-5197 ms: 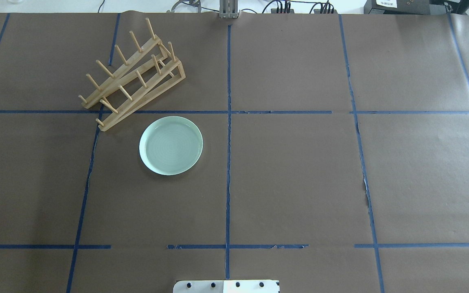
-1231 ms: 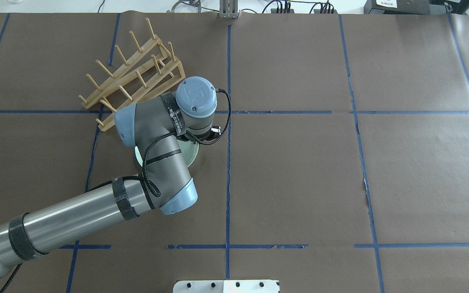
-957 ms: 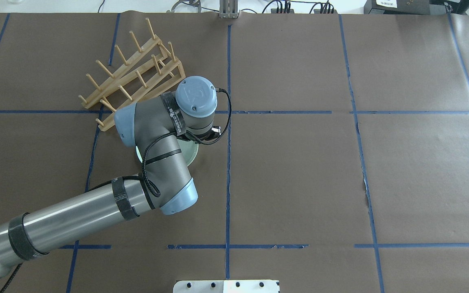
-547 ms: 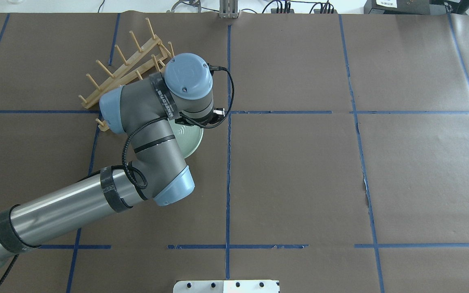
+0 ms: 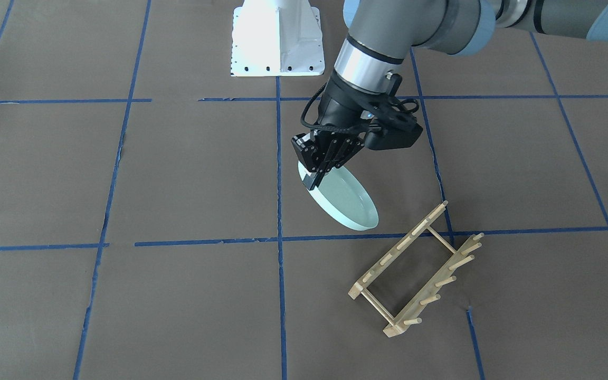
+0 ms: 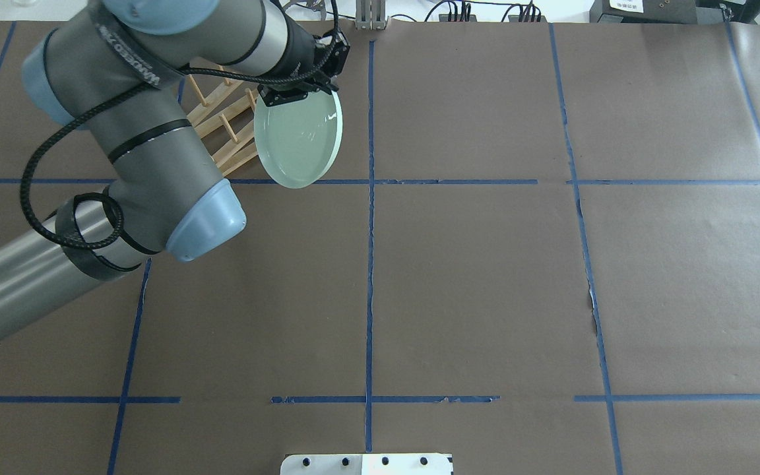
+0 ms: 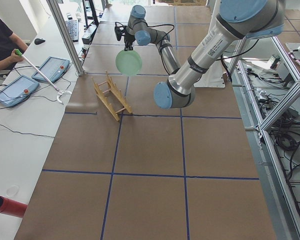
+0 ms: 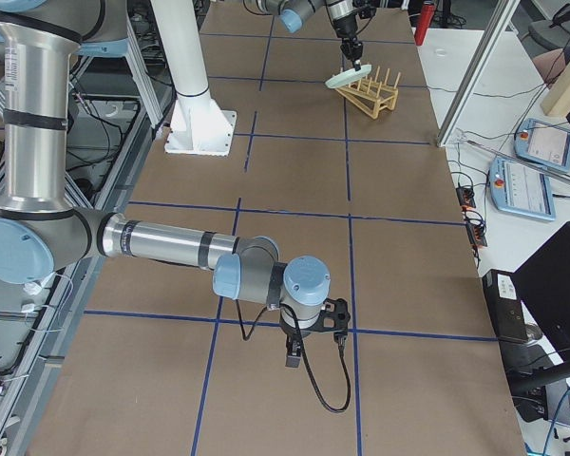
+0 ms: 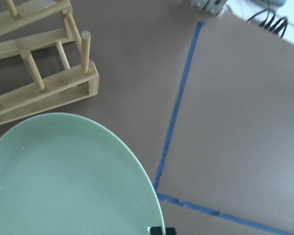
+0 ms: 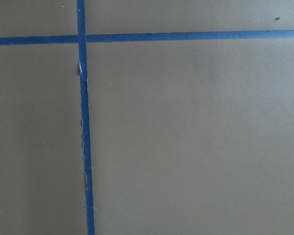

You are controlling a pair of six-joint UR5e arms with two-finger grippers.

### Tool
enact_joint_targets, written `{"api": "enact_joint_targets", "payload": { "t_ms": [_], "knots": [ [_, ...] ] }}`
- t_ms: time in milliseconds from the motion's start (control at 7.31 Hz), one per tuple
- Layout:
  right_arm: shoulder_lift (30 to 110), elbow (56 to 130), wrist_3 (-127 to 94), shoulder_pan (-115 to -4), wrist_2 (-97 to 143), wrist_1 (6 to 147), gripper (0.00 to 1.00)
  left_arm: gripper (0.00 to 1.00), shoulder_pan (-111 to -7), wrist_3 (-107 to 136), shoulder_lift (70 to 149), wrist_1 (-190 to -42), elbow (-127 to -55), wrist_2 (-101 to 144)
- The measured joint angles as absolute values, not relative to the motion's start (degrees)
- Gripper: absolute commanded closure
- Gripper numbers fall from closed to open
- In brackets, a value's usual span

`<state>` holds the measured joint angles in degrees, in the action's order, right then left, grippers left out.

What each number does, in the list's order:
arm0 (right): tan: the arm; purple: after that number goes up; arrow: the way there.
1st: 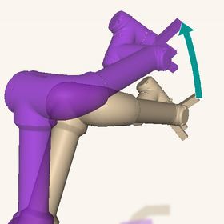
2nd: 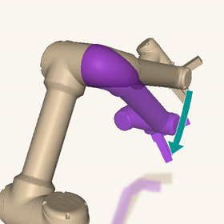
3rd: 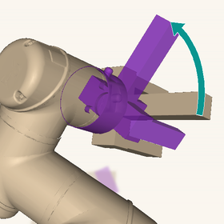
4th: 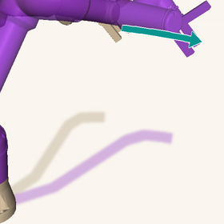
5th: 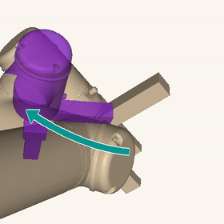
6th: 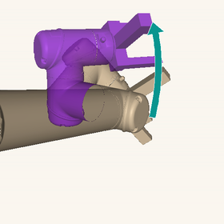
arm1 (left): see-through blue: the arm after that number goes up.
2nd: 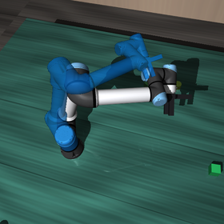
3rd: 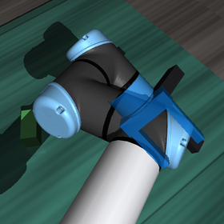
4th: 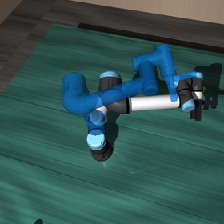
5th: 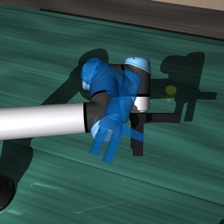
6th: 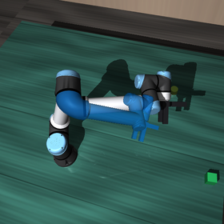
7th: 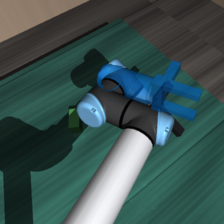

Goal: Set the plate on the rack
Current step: 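Lift the plate with the left gripper and tilt it upright, then lower the upright plate with the left gripper into the rack's slots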

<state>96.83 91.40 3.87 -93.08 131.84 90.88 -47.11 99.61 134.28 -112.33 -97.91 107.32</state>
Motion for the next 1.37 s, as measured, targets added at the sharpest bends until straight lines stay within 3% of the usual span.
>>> {"api": "enact_joint_targets", "payload": {
  "t_ms": [274, 684, 1368],
  "knots": [
    [96.85, 91.39, 3.87, -93.08, 131.84, 90.88, 0.00, 1.00, -53.25, 106.79, 128.37, -132.04, -97.57, 107.53],
    [96.85, 91.39, 3.87, -93.08, 131.84, 90.88, 0.00, 1.00, -58.67, 111.16, 124.09, -158.52, -88.38, 107.52],
    [96.85, 91.41, 3.87, -93.08, 131.83, 90.88, 0.00, 1.00, -60.90, 112.77, 124.18, -174.60, -76.33, 105.34]
  ]
}}
